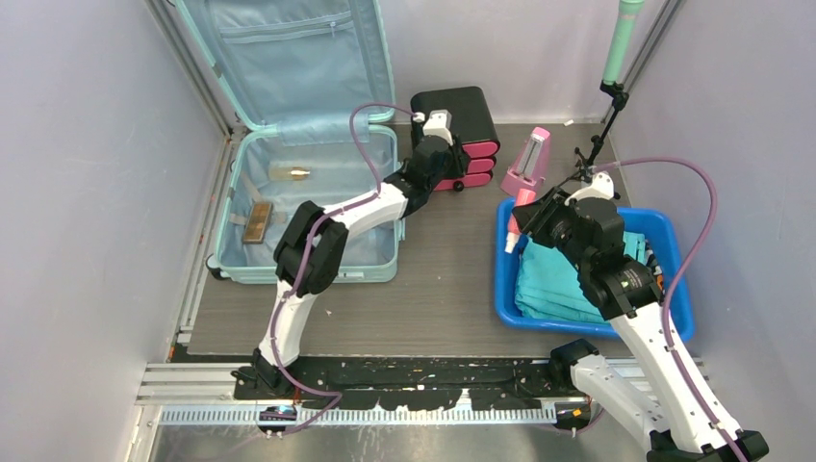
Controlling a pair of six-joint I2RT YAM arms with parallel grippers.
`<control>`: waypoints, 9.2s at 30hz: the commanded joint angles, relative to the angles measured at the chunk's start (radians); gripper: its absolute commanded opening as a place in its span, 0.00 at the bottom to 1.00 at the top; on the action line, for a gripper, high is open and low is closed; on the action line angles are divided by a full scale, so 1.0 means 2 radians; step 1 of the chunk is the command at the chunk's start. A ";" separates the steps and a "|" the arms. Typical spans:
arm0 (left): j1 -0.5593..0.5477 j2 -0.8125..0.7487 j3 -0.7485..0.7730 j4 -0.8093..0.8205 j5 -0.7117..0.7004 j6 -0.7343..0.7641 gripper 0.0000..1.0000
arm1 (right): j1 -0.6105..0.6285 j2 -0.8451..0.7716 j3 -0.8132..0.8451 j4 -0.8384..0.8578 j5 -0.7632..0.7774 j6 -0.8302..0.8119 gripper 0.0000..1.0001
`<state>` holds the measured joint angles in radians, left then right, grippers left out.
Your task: Open, take out, and arrange the luggage
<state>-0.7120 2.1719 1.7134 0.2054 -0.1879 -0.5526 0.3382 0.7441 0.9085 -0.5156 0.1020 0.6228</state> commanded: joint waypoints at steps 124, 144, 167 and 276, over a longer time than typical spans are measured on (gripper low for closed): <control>-0.051 -0.772 -0.410 -0.362 -0.108 0.316 1.00 | 0.085 0.353 0.088 0.179 0.114 -0.068 0.54; -0.050 -0.774 -0.412 -0.359 -0.107 0.316 1.00 | 0.085 0.414 0.120 0.214 0.124 -0.116 0.62; -0.051 -0.775 -0.415 -0.358 -0.106 0.315 1.00 | 0.085 0.486 0.201 0.303 0.165 -0.179 0.57; -0.050 -0.759 -0.420 -0.356 -0.095 0.317 1.00 | 0.107 0.419 -0.054 0.546 0.142 -0.252 0.37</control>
<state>-0.8116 0.6498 0.8761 -0.5537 -0.3752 0.0685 0.5480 1.6493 0.7830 0.5686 0.3515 0.1314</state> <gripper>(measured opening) 0.994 0.329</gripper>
